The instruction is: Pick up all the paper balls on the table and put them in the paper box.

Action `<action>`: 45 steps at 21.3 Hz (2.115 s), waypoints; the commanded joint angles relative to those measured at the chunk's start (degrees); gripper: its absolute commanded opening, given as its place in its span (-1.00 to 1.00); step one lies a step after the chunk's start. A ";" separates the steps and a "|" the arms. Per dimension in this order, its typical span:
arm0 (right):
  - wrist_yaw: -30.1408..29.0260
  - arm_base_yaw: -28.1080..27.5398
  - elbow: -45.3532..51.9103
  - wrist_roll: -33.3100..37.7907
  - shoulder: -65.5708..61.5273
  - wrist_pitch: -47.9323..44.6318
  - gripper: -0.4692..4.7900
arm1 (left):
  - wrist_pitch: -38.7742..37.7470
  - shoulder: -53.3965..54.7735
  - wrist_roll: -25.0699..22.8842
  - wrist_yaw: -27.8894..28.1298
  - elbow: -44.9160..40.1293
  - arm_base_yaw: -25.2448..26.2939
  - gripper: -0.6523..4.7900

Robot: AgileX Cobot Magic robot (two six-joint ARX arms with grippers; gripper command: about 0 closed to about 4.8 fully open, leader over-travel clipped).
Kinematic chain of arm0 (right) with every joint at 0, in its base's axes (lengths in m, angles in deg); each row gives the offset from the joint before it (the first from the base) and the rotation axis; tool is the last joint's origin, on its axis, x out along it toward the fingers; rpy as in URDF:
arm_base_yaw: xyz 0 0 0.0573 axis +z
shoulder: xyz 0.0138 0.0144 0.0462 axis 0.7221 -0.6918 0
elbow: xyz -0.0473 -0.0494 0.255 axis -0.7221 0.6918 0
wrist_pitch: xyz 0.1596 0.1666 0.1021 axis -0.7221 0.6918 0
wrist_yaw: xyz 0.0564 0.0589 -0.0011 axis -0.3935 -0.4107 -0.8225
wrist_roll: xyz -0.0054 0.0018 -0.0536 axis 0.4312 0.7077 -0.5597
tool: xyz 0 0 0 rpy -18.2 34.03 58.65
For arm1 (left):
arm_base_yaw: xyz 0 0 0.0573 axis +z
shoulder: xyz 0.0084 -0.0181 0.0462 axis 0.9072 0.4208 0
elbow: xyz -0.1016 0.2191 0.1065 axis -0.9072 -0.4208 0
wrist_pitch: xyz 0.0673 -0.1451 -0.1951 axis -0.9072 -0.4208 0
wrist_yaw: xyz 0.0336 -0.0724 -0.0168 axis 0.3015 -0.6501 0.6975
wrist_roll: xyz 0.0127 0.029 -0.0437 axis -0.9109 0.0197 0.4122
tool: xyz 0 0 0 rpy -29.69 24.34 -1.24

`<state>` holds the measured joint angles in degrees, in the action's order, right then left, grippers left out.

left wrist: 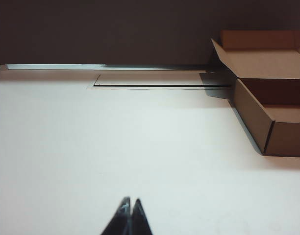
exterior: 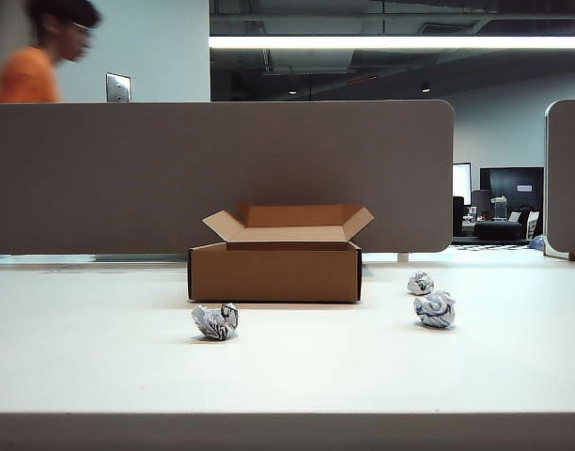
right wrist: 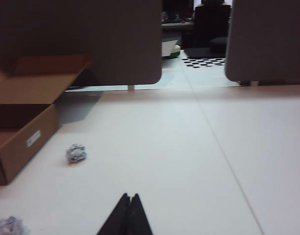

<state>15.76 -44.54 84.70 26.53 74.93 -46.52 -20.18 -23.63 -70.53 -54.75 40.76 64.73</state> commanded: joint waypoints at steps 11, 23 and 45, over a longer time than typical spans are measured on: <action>3.58 0.07 0.13 0.22 0.13 -0.24 -0.83 | 0.31 0.00 0.07 -0.46 0.37 -0.02 -0.75; 8.57 0.26 -34.03 -4.50 -23.54 3.76 -0.83 | -2.49 26.95 8.46 -13.55 29.64 -0.07 -0.78; -17.40 2.54 -69.29 -3.32 -93.33 10.27 0.66 | -11.26 76.00 -21.44 -23.98 44.39 -18.73 0.54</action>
<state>0.92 -42.11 16.18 22.42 -17.48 -33.38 -32.03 51.53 -90.35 -77.94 84.82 46.44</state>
